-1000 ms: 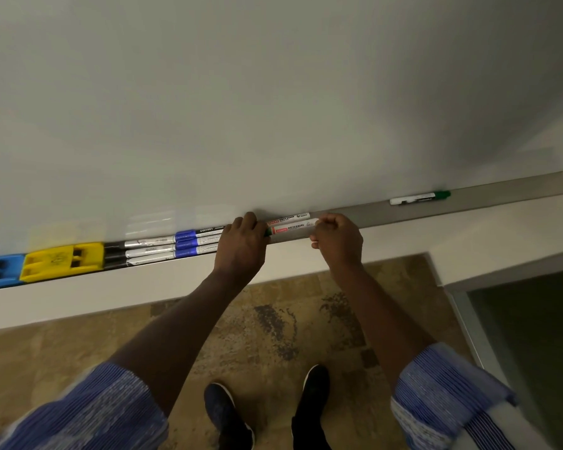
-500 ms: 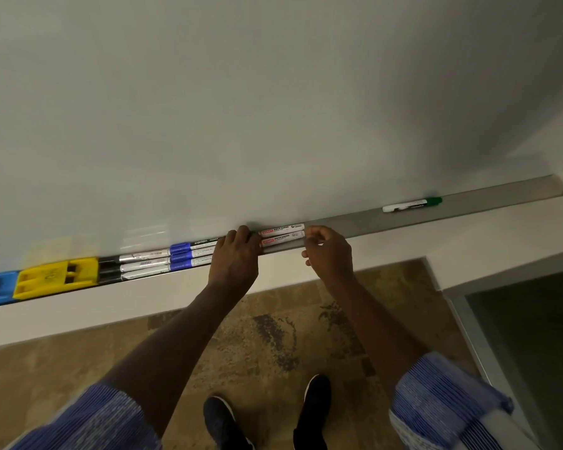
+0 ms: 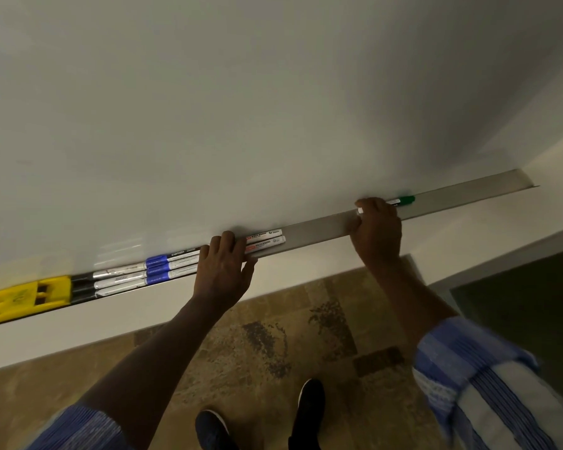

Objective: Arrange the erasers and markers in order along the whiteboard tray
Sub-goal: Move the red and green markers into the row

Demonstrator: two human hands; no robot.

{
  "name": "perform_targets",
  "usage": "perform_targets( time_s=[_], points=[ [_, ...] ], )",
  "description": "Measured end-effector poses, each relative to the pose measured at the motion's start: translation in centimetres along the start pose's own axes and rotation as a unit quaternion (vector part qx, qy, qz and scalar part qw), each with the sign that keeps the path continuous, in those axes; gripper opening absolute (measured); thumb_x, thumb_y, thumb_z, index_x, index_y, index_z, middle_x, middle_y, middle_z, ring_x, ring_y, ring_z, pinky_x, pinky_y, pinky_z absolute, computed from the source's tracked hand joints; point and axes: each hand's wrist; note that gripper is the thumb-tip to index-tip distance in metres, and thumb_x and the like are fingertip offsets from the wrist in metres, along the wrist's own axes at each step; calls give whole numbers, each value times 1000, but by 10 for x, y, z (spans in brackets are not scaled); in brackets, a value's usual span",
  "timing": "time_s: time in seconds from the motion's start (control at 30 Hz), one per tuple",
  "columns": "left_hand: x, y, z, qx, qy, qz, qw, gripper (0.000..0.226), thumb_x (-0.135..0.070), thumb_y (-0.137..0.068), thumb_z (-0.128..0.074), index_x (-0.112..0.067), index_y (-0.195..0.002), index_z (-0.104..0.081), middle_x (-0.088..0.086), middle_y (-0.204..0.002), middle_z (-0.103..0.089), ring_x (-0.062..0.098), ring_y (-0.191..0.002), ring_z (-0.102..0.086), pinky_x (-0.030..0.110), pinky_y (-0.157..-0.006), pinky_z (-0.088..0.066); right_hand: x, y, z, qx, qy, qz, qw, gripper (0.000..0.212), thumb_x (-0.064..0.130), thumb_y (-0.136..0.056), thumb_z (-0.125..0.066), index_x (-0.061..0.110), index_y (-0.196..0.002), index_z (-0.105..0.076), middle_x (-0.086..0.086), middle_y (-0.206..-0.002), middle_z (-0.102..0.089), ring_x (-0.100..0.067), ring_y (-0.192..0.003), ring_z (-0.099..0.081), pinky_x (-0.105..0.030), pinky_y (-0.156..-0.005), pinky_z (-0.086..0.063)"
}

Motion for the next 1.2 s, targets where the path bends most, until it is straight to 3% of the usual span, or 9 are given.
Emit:
perform_targets(
  time_s=[0.13,0.33,0.5,0.67,0.8,0.9,1.03,1.1,1.2],
  points=[
    [-2,1,-1,5,-7,-5,1000,38,-41,-94,-58,-13,-119,-60,8,-109,-53,28,-94,-52,42,-78,-46,-23,-10,6,71,81,17,994,26,3,-81,-66,-1,-107,-69,-22,-105,-69,-43,-95,-63,-46,-78,-51],
    [-5,3,0,6,-17,-5,1000,49,-49,-95,-46,-11,-123,-58,10,-113,-55,29,-97,-53,42,-80,-46,-22,-22,15,146,197,84,966,18,4,-81,-68,3,-99,-69,-19,-101,-65,-39,-93,-60,-44,-78,-49],
    [-6,4,3,16,-16,-1,1000,52,-52,-96,-39,-12,-124,-57,9,-113,-54,29,-97,-53,43,-81,-46,-21,-22,9,144,197,150,958,8,4,-81,-67,2,-89,-70,-19,-94,-63,-37,-86,-59,-43,-68,-51],
    [-5,6,7,12,0,9,1000,49,-49,-96,-39,-12,-124,-55,8,-113,-55,29,-97,-53,43,-82,-45,-19,-17,5,124,186,265,938,28,4,-84,-45,4,-96,-70,-16,-86,-66,-33,-77,-62,-38,-68,-49],
    [-6,9,8,1,15,20,1000,48,-48,-96,-43,-12,-126,-54,8,-113,-56,29,-98,-53,43,-84,-44,7,-15,9,66,78,277,956,17,1,-85,-63,4,-102,-67,-14,-88,-66,-30,-74,-62,-36,-62,-51],
    [-6,11,8,-2,32,30,999,48,-48,-97,-44,-12,-128,-53,7,-115,-55,28,-101,-53,43,-87,-44,48,-6,24,-15,-108,223,969,12,16,-97,-59,7,-103,-64,-8,-93,-64,-19,-77,-59,-29,-64,-50],
    [-7,13,9,-20,70,33,997,45,-44,-99,-49,-12,-129,-53,7,-116,-57,27,-102,-54,43,-87,-44,91,9,34,-45,-343,19,938,13,19,-97,-62,11,-107,-61,1,-97,-69,-6,-82,-64,-13,-70,-51],
    [-7,13,10,-26,94,37,995,44,-42,-100,-52,-12,-132,-53,7,-118,-58,26,-102,-54,43,-87,-45,103,16,25,-16,-438,-120,891,17,17,-94,-66,17,-110,-60,1,-100,-71,-10,-85,-70,-21,-74,-58],
    [-7,10,10,-24,110,32,993,40,-38,-100,-55,-13,-131,-55,6,-115,-61,25,-100,-55,42,-85,-46,110,28,5,38,-544,-276,792,17,10,-91,-67,22,-102,-61,-7,-102,-70,-26,-84,-74,-34,-71,-61]
  ],
)
Point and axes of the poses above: each hand's wrist, its own y-axis away from the middle knuckle, its own z-axis out of the back of the hand, x = y × z
